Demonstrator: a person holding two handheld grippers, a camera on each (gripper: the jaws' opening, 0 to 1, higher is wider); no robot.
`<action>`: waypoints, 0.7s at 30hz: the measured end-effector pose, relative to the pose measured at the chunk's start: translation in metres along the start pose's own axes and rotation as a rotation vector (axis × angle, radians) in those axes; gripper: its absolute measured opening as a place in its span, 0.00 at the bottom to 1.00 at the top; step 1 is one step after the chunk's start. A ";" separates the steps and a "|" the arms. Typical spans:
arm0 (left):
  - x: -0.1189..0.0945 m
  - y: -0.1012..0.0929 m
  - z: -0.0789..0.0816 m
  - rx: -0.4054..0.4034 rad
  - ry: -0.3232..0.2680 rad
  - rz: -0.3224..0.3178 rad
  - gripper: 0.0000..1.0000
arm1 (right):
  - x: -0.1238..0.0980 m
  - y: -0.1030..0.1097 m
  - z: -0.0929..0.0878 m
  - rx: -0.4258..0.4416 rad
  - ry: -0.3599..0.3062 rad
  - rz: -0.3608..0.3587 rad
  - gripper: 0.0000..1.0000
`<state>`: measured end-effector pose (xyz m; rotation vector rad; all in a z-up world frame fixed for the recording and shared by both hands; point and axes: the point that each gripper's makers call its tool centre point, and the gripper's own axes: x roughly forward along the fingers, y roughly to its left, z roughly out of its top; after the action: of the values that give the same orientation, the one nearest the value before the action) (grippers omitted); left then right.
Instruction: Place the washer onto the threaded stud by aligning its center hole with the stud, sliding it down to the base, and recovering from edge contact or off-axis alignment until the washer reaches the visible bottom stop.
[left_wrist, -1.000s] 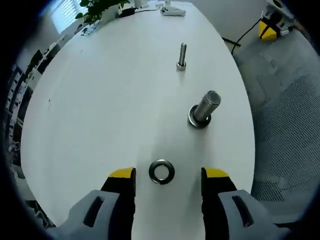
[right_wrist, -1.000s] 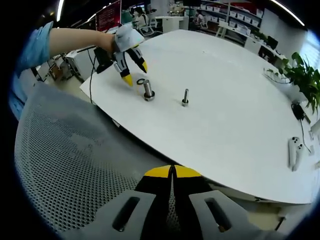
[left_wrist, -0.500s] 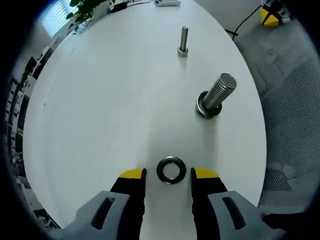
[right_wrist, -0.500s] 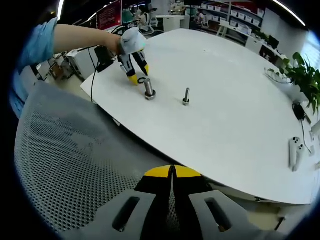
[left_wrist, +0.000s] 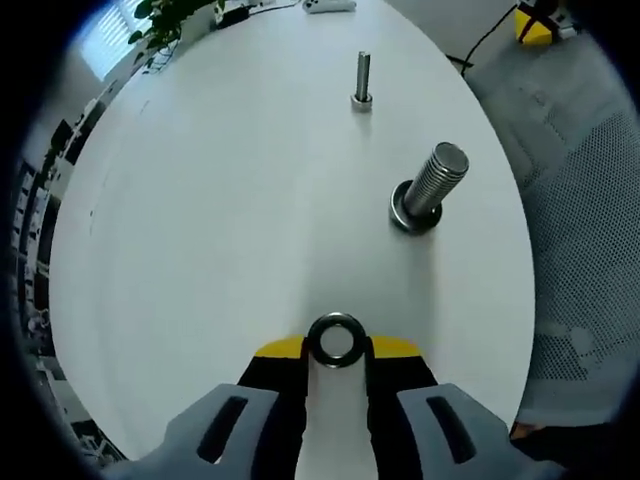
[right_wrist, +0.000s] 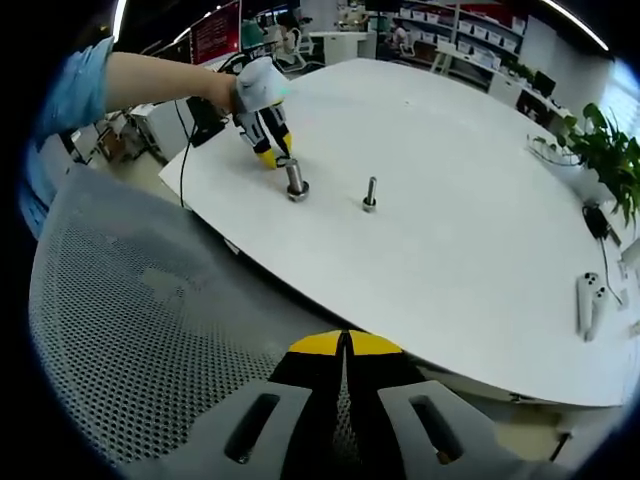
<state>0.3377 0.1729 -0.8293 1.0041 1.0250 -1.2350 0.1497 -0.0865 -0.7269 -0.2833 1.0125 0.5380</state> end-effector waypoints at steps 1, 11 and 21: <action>0.000 -0.001 0.000 -0.002 0.002 0.009 0.19 | 0.000 0.000 0.000 0.000 0.000 0.000 0.04; -0.021 -0.010 0.013 -0.052 -0.054 0.037 0.18 | 0.000 0.000 0.001 -0.003 -0.004 0.001 0.04; -0.053 -0.030 0.036 -0.046 -0.063 0.004 0.18 | 0.000 0.000 0.002 -0.006 -0.010 0.003 0.04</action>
<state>0.3073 0.1492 -0.7704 0.9256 0.9974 -1.2265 0.1508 -0.0853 -0.7260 -0.2843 1.0015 0.5454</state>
